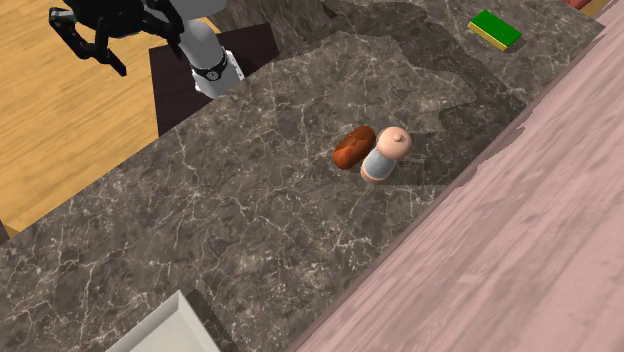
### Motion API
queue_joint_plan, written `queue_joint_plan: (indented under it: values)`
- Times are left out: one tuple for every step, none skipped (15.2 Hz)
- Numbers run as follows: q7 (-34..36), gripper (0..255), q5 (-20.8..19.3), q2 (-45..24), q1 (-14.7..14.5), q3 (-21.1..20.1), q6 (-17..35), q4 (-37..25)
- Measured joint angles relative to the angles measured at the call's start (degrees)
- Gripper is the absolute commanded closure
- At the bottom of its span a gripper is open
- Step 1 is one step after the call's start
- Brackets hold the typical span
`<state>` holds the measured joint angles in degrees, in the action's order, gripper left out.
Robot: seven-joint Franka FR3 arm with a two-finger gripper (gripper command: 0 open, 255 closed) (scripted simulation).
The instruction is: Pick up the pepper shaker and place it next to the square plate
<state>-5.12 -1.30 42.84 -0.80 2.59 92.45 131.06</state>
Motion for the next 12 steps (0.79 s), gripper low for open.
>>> queue_joint_plan:
  values:
    - [0.0,0,0.0,0.0,0.0,0.0,0.0,0.0]
    - [0.6,0,0.4,-0.7,-0.3,-0.5,0.3,-0.4]
    - [1.4,0,1.1,-1.3,-0.6,-1.2,0.9,-0.3]
    - [2.1,0,1.7,-2.2,-0.9,-1.8,1.7,-0.3]
    - [3.0,0,2.3,-3.0,-1.3,-2.5,2.3,-0.4]
    - [4.0,0,3.1,-4.2,-1.8,-3.4,3.2,-0.7]
    - [5.1,0,3.9,-5.7,-2.2,-4.4,3.8,-1.5]
    - [5.9,0,4.5,-7.0,-2.6,-5.1,4.6,-2.0]
    - [6.7,0,5.1,-8.1,-2.9,-5.8,5.2,-2.6]
    - [7.7,0,5.7,-9.8,-3.3,-6.6,6.0,-3.3]
    - [8.4,0,6.2,-11.1,-3.6,-7.2,6.6,-4.1]
    - [9.1,0,6.7,-12.7,-3.9,-7.9,7.4,-5.0]
